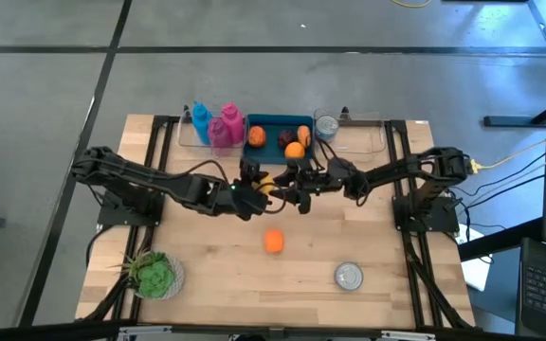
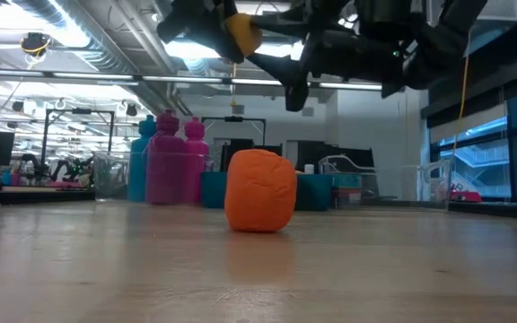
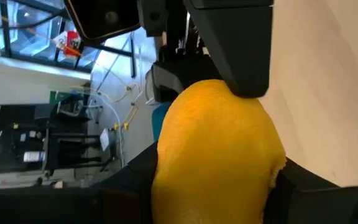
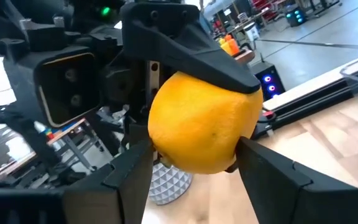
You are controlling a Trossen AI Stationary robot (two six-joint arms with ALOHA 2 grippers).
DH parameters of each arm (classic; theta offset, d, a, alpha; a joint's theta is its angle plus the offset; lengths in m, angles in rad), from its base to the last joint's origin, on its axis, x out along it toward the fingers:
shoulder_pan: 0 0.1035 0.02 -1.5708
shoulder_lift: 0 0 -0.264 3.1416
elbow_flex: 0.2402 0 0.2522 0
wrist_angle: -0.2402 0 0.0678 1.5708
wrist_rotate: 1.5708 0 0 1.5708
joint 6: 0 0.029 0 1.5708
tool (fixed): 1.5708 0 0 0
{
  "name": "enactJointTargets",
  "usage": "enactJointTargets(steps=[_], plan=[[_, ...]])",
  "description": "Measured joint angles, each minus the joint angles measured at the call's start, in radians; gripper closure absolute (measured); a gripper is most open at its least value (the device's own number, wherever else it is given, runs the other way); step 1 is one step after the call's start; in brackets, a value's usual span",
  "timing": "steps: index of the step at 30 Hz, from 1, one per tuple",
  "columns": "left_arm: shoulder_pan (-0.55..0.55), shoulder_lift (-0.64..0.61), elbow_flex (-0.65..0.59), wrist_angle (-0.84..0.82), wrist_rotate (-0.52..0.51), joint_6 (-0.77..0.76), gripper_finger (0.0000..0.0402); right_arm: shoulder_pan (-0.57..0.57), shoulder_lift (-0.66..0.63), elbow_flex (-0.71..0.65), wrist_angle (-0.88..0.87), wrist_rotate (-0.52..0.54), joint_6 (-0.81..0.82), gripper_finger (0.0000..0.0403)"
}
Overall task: Pick & Place Food Item
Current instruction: Put the mango into the blue bin
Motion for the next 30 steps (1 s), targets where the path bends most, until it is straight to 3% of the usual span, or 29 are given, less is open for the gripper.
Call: enactJointTargets(steps=[11,15,30], plan=[[0.001,0.0,0.0,0.002,-0.022,-0.002,0.0231,-0.017,0.012,0.02,0.007,0.007,-0.024,0.0178],[0.001,0.002,0.0,0.001,-0.016,-0.008,0.0231,-0.032,0.012,0.022,-0.006,-0.048,-0.011,0.0173],[0.009,0.005,0.003,0.062,0.085,-0.025,0.0231,-0.055,0.013,0.069,-0.025,-0.091,0.042,0.0046]])
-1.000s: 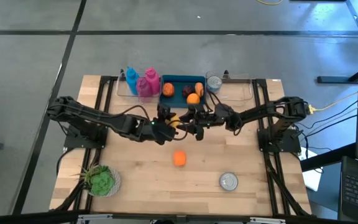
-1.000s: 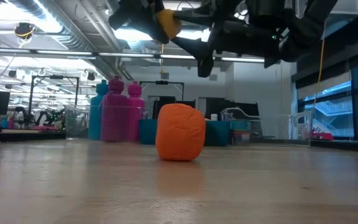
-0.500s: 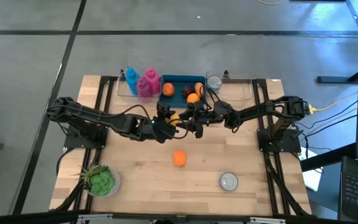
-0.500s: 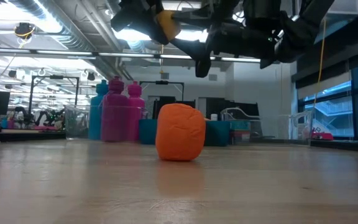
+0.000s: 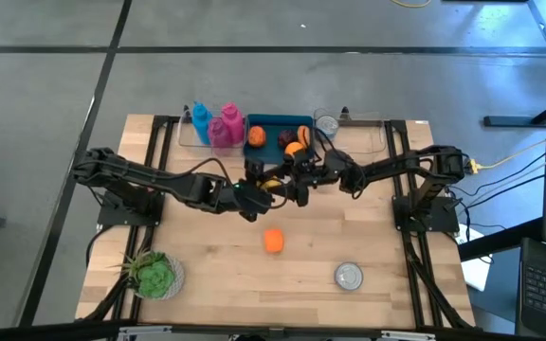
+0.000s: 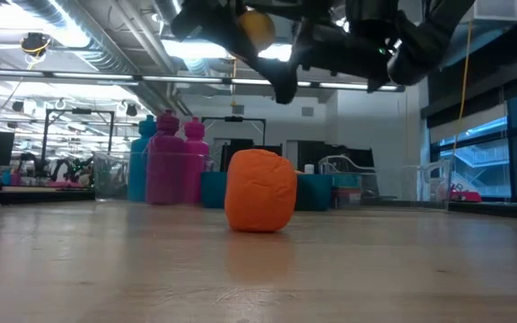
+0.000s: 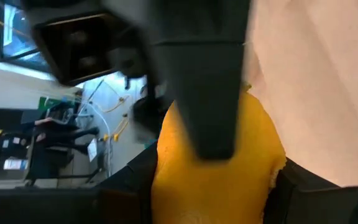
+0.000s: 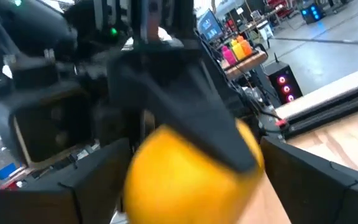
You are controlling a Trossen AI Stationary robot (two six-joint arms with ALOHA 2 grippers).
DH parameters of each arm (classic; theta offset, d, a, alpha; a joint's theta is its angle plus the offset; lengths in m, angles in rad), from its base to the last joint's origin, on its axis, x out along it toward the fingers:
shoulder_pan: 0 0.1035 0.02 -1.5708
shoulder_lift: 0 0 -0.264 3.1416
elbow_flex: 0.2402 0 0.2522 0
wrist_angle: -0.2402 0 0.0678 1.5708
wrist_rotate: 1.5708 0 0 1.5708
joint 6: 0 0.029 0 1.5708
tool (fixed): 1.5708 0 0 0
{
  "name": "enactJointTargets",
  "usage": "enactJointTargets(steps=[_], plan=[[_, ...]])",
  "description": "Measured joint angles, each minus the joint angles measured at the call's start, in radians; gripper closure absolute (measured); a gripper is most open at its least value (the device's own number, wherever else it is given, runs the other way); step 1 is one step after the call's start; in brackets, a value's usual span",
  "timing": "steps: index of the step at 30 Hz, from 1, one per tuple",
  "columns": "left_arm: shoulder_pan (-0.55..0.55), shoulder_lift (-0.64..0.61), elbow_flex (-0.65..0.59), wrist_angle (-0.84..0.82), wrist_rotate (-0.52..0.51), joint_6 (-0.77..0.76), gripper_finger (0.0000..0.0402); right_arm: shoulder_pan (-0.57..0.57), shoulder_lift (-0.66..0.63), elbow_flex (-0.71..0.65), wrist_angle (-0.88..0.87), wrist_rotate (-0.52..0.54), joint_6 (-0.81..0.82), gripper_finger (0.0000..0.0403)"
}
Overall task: Pick & Place Food Item
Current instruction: Put the mango into the blue bin
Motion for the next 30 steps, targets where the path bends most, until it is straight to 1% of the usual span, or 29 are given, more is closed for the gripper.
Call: enactJointTargets(steps=[5,9,12,15,25,30], plan=[[0.004,0.0,0.0,0.004,-0.002,0.018,0.0231,0.014,0.0,0.08,-0.142,-0.006,-0.066,0.0042],[0.004,0.001,0.0,0.007,-0.033,0.02,0.0231,0.018,0.0,0.1,-0.225,-0.014,-0.085,0.0041],[0.004,0.001,0.0,0.008,-0.064,0.03,0.0231,0.017,0.0,0.1,-0.223,-0.017,-0.085,0.0041],[0.004,0.0,0.0,0.005,-0.063,0.03,0.0231,0.017,0.0,0.1,-0.225,-0.016,-0.085,0.0045],[0.005,-0.001,0.0,0.001,-0.032,0.031,0.0231,0.017,0.0,0.099,-0.229,-0.001,-0.1,0.0096],[0.005,-0.002,0.0,0.0,-0.022,0.03,0.0231,0.017,0.0,0.098,-0.228,-0.001,-0.1,0.0103]])
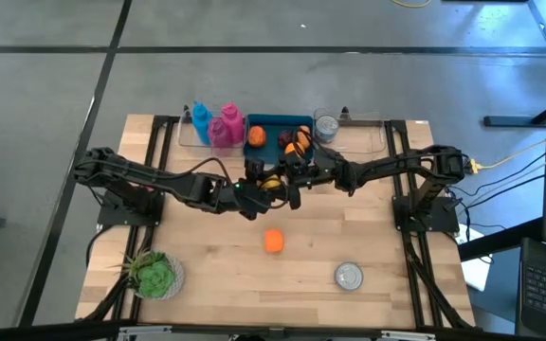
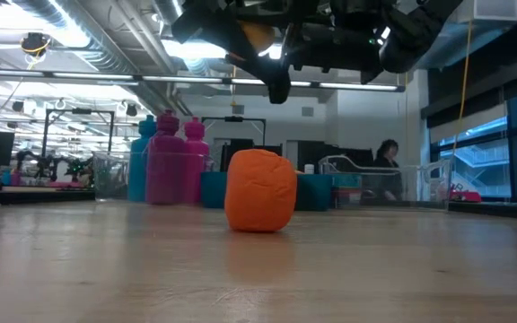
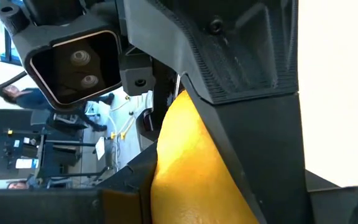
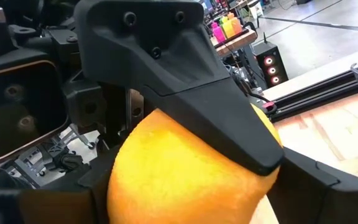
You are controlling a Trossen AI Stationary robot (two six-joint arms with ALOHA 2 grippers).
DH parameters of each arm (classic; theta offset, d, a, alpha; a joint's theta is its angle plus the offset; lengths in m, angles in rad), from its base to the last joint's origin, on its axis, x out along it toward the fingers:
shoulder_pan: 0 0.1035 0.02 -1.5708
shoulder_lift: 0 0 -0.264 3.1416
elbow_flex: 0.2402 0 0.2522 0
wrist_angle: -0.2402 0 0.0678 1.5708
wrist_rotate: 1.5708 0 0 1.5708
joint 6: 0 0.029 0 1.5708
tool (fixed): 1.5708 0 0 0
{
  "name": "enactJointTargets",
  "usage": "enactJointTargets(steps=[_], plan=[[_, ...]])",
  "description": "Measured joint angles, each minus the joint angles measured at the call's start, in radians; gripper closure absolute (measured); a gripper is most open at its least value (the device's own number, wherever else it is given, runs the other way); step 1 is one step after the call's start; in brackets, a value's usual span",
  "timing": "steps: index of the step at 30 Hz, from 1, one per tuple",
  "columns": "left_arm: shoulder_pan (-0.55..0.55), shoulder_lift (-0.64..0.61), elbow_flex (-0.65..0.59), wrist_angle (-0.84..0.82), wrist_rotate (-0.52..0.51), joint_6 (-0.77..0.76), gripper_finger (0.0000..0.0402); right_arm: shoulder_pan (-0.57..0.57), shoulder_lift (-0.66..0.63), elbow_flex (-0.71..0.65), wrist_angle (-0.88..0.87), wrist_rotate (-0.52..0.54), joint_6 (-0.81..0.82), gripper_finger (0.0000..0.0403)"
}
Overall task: Pick & Place Food Item
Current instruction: Put the mango into the blue bin
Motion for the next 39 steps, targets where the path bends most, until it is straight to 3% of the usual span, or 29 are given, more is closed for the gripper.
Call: enactJointTargets(steps=[7,25,28,34,39], plan=[[0.0,-0.001,0.0,-0.007,0.021,-0.016,0.0225,0.0,0.0,-0.001,-0.001,0.0,0.001,0.0107],[-0.073,-0.001,0.053,-0.039,0.021,-0.099,0.0115,0.0,-0.002,-0.001,-0.004,-0.021,-0.023,0.0123],[-0.104,-0.001,0.069,-0.067,0.008,-0.095,0.0111,0.001,-0.002,-0.001,-0.016,-0.031,-0.028,0.0123],[-0.192,-0.018,0.101,-0.16,-0.118,-0.102,0.011,0.002,-0.002,-0.001,-0.047,-0.032,-0.055,0.0124],[-0.252,-0.1,0.102,-0.163,-0.115,-0.168,0.011,0.002,-0.002,-0.001,-0.05,-0.032,-0.08,0.0124]])
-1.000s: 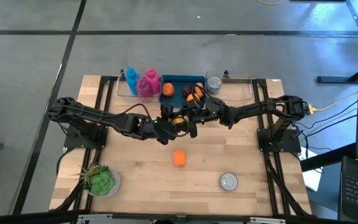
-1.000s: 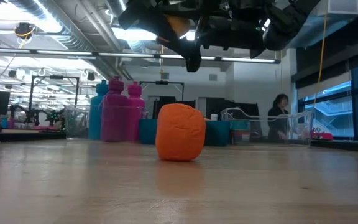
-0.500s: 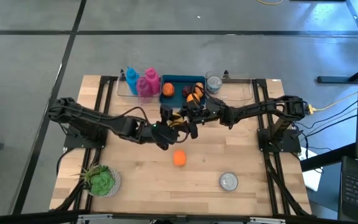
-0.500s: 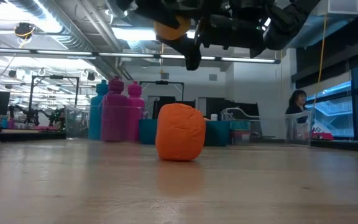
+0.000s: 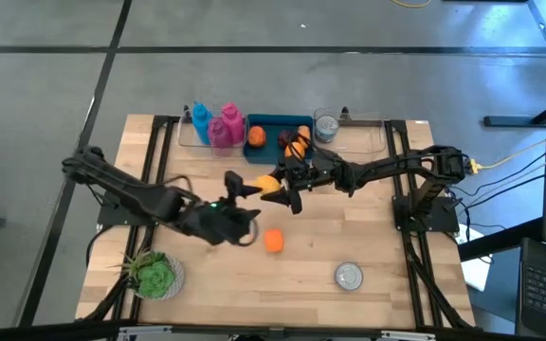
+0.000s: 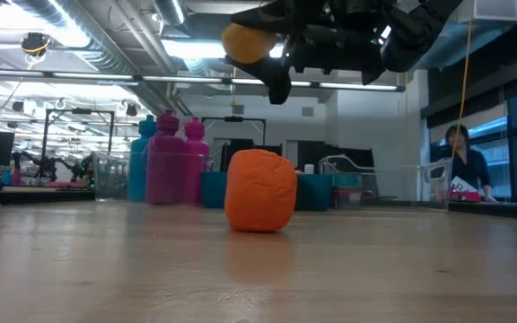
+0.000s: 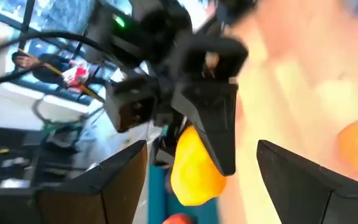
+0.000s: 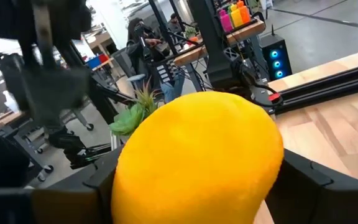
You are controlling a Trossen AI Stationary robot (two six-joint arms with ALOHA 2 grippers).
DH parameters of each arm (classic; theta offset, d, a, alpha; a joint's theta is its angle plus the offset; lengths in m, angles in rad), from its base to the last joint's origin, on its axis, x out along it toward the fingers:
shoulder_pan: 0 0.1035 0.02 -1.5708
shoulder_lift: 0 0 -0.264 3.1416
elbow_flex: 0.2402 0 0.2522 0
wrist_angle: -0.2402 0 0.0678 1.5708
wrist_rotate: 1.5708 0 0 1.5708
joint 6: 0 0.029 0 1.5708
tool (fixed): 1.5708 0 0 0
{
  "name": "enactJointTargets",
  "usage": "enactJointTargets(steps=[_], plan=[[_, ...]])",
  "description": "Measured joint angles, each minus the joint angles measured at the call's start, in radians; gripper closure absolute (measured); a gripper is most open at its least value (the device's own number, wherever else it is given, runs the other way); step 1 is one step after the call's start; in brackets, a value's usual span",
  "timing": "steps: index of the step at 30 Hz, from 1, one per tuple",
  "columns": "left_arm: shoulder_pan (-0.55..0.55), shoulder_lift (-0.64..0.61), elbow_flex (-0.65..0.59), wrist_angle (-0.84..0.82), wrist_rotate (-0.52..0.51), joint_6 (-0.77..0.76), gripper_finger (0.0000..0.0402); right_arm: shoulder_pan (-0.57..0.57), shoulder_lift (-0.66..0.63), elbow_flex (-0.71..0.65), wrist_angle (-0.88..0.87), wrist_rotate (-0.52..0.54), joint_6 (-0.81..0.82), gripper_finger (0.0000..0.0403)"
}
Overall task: Pick & Place Food Item
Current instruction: Put the mango into the blue bin
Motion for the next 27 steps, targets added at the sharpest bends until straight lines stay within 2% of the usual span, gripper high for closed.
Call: enactJointTargets(steps=[4,10,14,21,27], plan=[[-0.034,-0.089,0.001,0.0,0.073,-0.076,0.011,0.0,0.0,0.0,-0.002,0.0,-0.014,0.0124],[-0.042,-0.232,-0.012,0.024,0.317,-0.167,0.0109,0.0,0.0,0.0,-0.006,0.001,-0.043,0.0124],[-0.041,-0.323,-0.088,0.117,0.422,-0.158,0.0109,-0.005,0.0,0.0,-0.007,0.0,-0.059,0.0124],[0.028,-0.521,-0.347,0.346,0.477,-0.148,0.0109,-0.05,-0.021,0.0,-0.051,-0.041,-0.059,0.0124],[0.143,-0.676,-0.626,0.585,0.518,-0.166,0.0109,-0.088,-0.08,0.0,-0.147,-0.012,-0.101,0.0124]])
